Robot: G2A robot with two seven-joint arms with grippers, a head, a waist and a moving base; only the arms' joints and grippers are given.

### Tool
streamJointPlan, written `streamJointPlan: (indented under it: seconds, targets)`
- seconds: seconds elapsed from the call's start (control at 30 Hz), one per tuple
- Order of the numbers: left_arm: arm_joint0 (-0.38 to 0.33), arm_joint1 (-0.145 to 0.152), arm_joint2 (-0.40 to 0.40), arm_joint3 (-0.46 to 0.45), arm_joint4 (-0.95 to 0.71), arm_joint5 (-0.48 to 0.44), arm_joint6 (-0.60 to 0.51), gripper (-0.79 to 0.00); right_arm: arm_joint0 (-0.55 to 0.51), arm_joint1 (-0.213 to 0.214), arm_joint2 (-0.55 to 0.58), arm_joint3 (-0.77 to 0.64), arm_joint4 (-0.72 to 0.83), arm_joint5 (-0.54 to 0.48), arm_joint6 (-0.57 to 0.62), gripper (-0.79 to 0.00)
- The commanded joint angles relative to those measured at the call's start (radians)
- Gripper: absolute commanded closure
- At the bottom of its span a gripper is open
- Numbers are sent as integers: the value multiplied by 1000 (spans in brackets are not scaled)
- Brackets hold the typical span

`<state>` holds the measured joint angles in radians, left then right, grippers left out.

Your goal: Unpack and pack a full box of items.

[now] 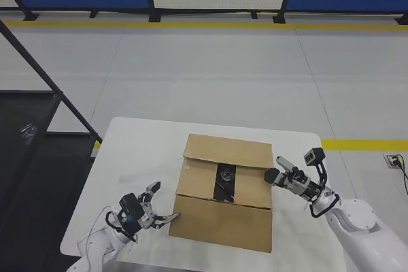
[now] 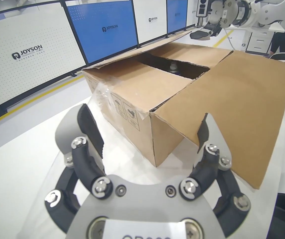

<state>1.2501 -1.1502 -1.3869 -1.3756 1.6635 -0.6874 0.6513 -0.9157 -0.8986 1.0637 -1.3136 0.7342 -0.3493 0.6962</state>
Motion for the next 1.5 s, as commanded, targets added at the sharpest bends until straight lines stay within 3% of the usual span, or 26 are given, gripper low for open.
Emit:
streamJointPlan:
  seconds: [0.0, 0.27, 0.53, 0.7, 0.9, 1.47]
  targets:
    - [2, 1, 2, -3, 0, 13, 0, -785, 17, -7, -8, 20, 10, 6, 8, -785]
    - [8, 5, 13, -12, -6, 33, 1, -785, 102, -48, -44, 66, 19, -2, -15, -785]
    - [19, 10, 14, -36, -13, 49, 4, -785, 281, -106, -111, 190, 26, 51, -16, -785]
    - [25, 13, 16, -49, -19, 58, 1, -785, 393, -155, -181, 280, -44, 48, -100, -785]
    - [29, 15, 25, -59, -27, 66, -2, -785, 478, -210, -233, 401, -90, -43, -174, -785]
    - [-22, 17, 65, -23, -40, 58, -24, -785, 467, -212, -228, 397, -93, -30, -209, -785]
